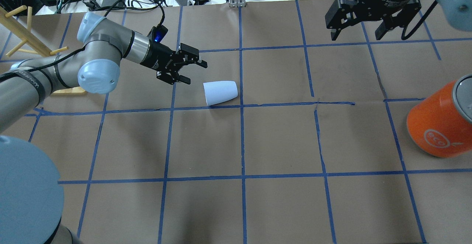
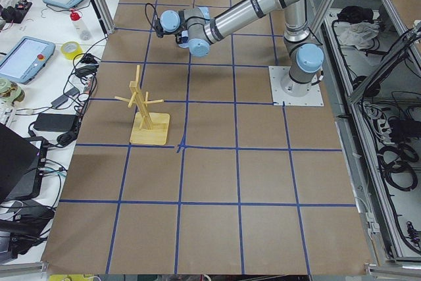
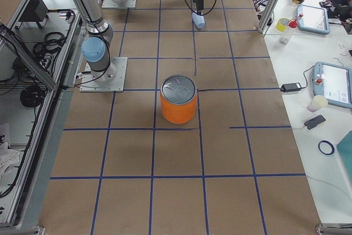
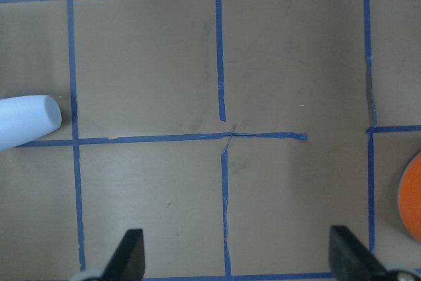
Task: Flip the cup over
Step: 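Close the left gripper on the rim of the lying cup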
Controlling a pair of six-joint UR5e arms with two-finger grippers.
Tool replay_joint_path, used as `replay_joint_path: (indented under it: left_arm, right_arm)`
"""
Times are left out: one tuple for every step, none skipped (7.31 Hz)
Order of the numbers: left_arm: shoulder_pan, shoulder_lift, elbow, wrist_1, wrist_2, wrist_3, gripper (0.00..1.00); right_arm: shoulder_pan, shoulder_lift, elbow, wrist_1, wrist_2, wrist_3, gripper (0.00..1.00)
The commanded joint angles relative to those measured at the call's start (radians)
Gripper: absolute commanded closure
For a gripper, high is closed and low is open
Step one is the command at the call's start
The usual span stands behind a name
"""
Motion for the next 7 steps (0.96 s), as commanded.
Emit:
replay_joint_path:
  left_arm:
    - [0.0,-0.05,-0.012,0.023,-0.044,-0.003,0.0]
    - [0.002,-0.067,-0.033,0.058,-0.041,0.005,0.0]
    - [0.0,-0.078,-0.065,0.105,-0.045,-0.037,0.0]
    - [-0.006,-0.09,-0.073,0.144,-0.077,-0.08,0.0]
    - [-0.018,-0.095,-0.072,0.147,-0.1,-0.149,0.11]
    - [-0.035,-0.092,-0.067,0.179,-0.11,-0.244,0.25]
    - [-0.04,-0.101,-0.072,0.264,-0.111,-0.307,0.33]
  right_arm:
    - [0.077,0.005,0.002,-0.005,-0.009,0.077,0.0]
    - [0.079,0.008,0.002,-0.007,-0.01,0.079,0.0]
    - [0.079,0.01,0.002,-0.008,-0.01,0.079,0.0]
    - [0.079,0.01,0.003,-0.008,-0.012,0.078,0.0]
    - [0.079,0.01,0.003,-0.007,-0.012,0.078,0.0]
    - [0.079,0.01,0.003,-0.008,-0.01,0.079,0.0]
    - [0.079,0.01,0.003,-0.008,-0.01,0.079,0.0]
